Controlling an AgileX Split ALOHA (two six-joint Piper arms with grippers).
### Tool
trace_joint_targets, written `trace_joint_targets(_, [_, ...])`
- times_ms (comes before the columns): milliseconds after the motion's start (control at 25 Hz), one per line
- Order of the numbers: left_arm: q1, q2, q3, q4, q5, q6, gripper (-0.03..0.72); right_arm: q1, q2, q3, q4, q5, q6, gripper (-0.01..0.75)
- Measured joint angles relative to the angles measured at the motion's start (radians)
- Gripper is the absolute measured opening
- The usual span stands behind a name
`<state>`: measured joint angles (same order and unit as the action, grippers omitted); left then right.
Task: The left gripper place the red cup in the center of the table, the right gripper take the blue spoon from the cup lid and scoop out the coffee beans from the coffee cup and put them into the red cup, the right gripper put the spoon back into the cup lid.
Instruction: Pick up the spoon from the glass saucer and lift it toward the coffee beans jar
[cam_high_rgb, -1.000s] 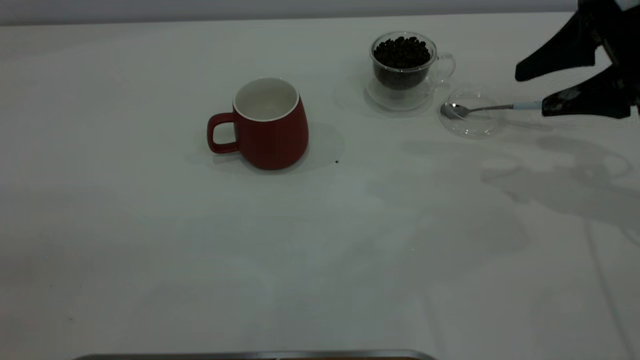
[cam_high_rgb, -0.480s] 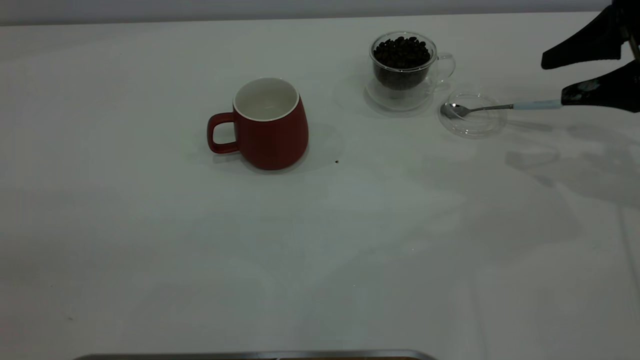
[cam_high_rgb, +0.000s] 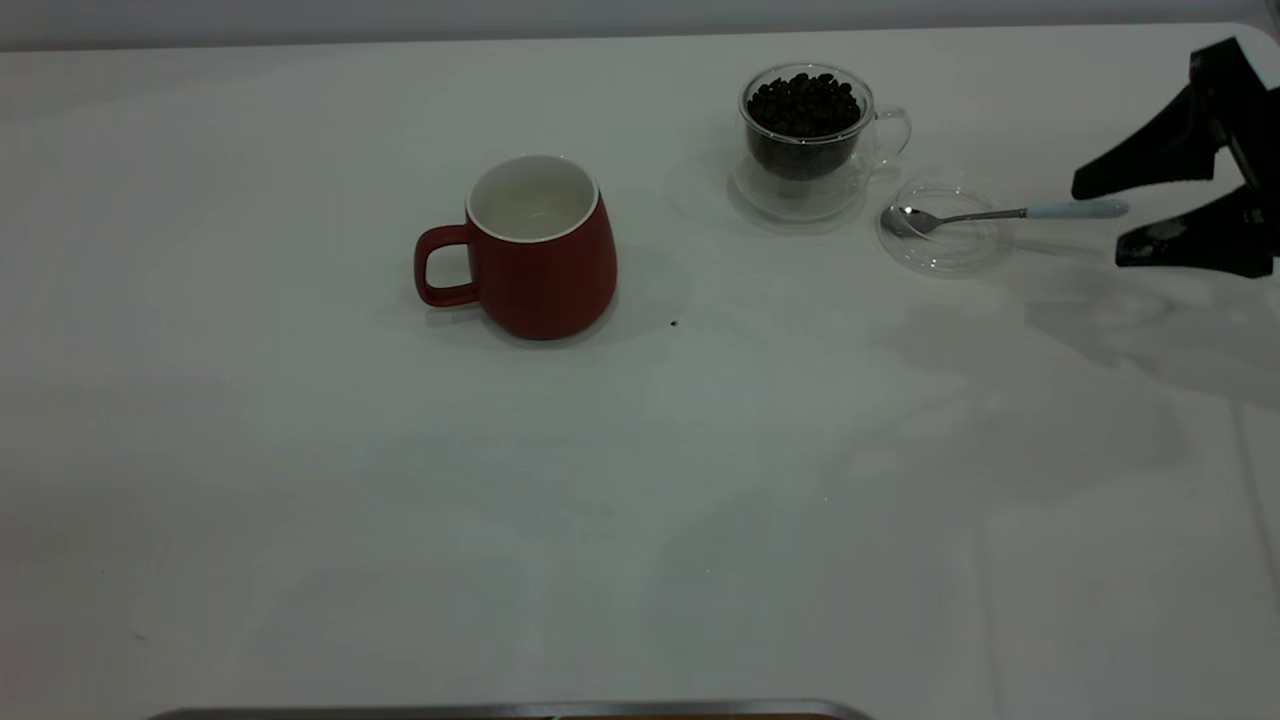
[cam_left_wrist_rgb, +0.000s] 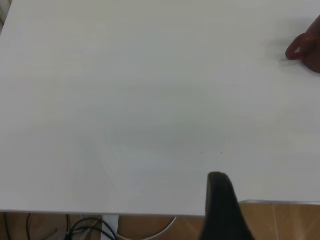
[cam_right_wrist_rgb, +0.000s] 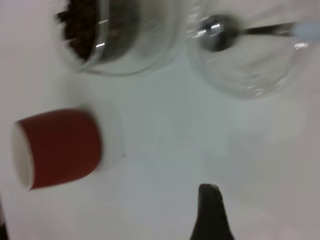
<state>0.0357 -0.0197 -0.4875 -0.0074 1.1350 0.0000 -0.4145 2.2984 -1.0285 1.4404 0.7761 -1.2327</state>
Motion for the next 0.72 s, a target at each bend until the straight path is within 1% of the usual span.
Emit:
trace_joint_targets(120, [0.000,0.000,0.000,0.000,0.001,0.000,0.537,0.000,0.019,-0.021,0.020,-0.022,-0.007,0.590])
trace_joint_targets(440, [0.000,0.000,0.000,0.000,0.001,0.000,0.537,0.000,0.110,-0.118,0.036,-0.026,-0.014,0.590])
trace_joint_targets(720, [0.000,0.000,0.000,0.000,0.001,0.000,0.537,0.000,0.145,-0.164,0.041,-0.056,-0.028,0.590])
